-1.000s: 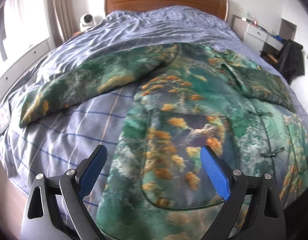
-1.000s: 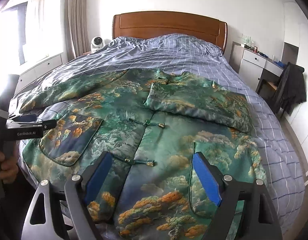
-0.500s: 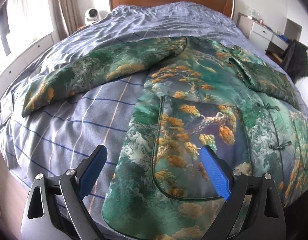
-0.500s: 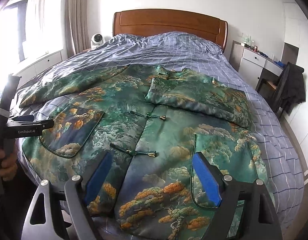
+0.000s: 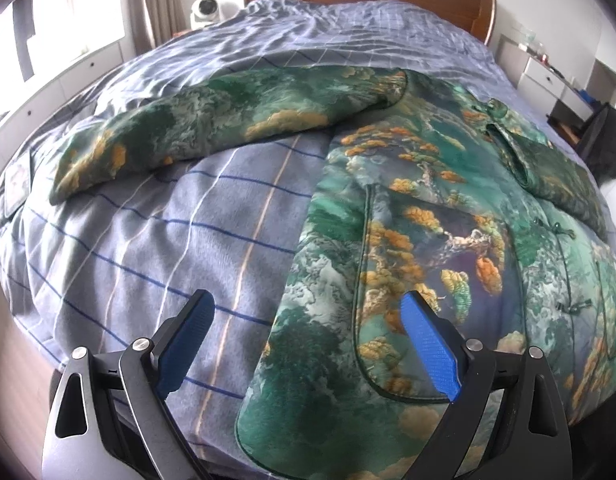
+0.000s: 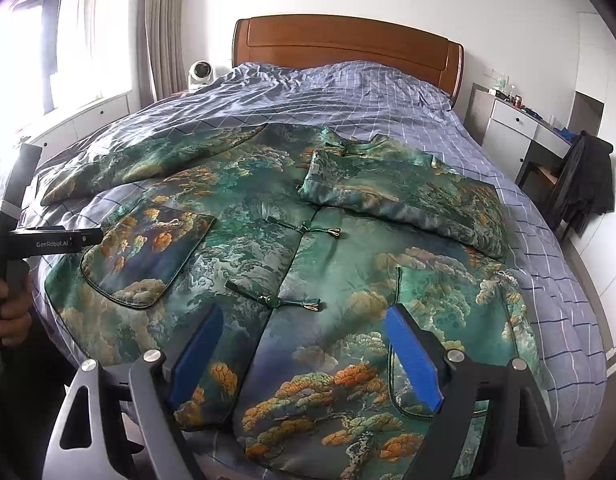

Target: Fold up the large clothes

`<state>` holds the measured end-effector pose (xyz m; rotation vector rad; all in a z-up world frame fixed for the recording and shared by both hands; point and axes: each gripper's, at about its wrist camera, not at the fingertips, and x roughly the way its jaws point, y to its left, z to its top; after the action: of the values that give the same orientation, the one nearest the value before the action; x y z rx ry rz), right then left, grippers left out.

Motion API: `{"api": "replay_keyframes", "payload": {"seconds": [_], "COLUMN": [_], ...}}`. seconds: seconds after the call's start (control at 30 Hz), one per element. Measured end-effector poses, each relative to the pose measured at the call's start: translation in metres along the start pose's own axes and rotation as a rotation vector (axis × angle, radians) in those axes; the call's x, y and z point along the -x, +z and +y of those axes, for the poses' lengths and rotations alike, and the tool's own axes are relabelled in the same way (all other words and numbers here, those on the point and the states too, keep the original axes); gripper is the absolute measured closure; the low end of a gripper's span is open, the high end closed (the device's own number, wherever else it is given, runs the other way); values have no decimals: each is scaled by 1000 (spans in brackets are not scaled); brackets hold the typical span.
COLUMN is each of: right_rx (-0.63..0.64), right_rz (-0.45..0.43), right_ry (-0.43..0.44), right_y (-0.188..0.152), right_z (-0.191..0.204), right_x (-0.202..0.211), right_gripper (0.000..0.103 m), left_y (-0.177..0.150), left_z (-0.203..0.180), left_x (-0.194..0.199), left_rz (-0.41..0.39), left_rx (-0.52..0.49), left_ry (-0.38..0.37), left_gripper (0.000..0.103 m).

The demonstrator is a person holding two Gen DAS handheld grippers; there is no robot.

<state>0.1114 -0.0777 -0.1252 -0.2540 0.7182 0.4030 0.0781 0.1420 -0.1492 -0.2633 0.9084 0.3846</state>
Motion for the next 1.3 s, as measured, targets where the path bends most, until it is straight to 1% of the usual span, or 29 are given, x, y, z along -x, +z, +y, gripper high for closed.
{"api": "replay_keyframes", "payload": {"seconds": [0.13, 0.23, 0.33, 0.4, 0.47, 0.53, 0.6, 0.67, 0.73, 0.77, 0.8, 0.83, 0.87, 0.9, 0.93, 1.03, 1.1, 1.13, 1.17, 1.23, 1.3], "right_rx": [6, 10, 5, 0, -3, -8, -7, 0, 8, 9, 10, 9, 6, 1, -4, -18, -21, -20, -18, -13, -11], "right_rz": [0, -1, -8, -8, -5, 3, 8, 13, 15, 14, 14, 15, 17, 21, 25, 42, 48, 49, 48, 45, 42], "right_ry": [1, 3, 7, 12, 14, 18, 17, 7, -5, -6, -7, -9, -11, -11, -11, -6, -3, 0, 2, 7, 11], "right_y": [0, 2, 2, 2, 1, -1, -2, -2, -2, -2, -3, -3, -4, -4, -5, -7, -7, -7, -7, -7, -6], "right_z": [0, 1, 0, 0, -1, -1, -1, 0, 1, 1, 1, 0, 0, -1, -2, -4, -3, -2, -1, 0, 2], "right_x": [0, 1, 4, 5, 6, 5, 5, 5, 6, 7, 7, 8, 8, 7, 6, 2, -1, -2, -3, -4, -5], "right_gripper": [18, 18, 18, 18, 18, 18, 18, 18, 18, 18, 18, 18, 18, 18, 18, 18, 18, 18, 18, 18, 18], "left_y": [6, 16, 27, 38, 50, 65, 81, 92, 99, 100, 101, 104, 106, 110, 112, 124, 134, 140, 145, 152, 152], "left_z": [7, 27, 62, 93, 122, 151, 177, 197, 209, 213, 214, 213, 211, 208, 208, 189, 167, 149, 139, 99, 53], "left_x": [-1, -2, -10, -19, -27, -40, -57, -75, -90, -94, -95, -94, -94, -94, -92, -70, -47, -33, -25, -4, 14], "left_rz": [2, -9, -5, -8, -30, -52, -57, -60, -40, -40, -47, -54, -49, -44, -46, -98, -153, -190, -214, -287, -365], "left_rx": [23, 92, 222, 327, 433, 545, 658, 742, 809, 832, 841, 827, 805, 770, 742, 622, 506, 424, 367, 191, -1], "left_ry": [-14, -41, -78, -108, -130, -127, -108, -127, -136, -129, -107, -70, -48, -26, -17, 44, 97, 128, 148, 192, 237], "left_gripper": [8, 8, 7, 7, 7, 7, 7, 7, 8, 12, 17, 41, 69, 80, 89, 93, 93, 93, 93, 93, 93]}}
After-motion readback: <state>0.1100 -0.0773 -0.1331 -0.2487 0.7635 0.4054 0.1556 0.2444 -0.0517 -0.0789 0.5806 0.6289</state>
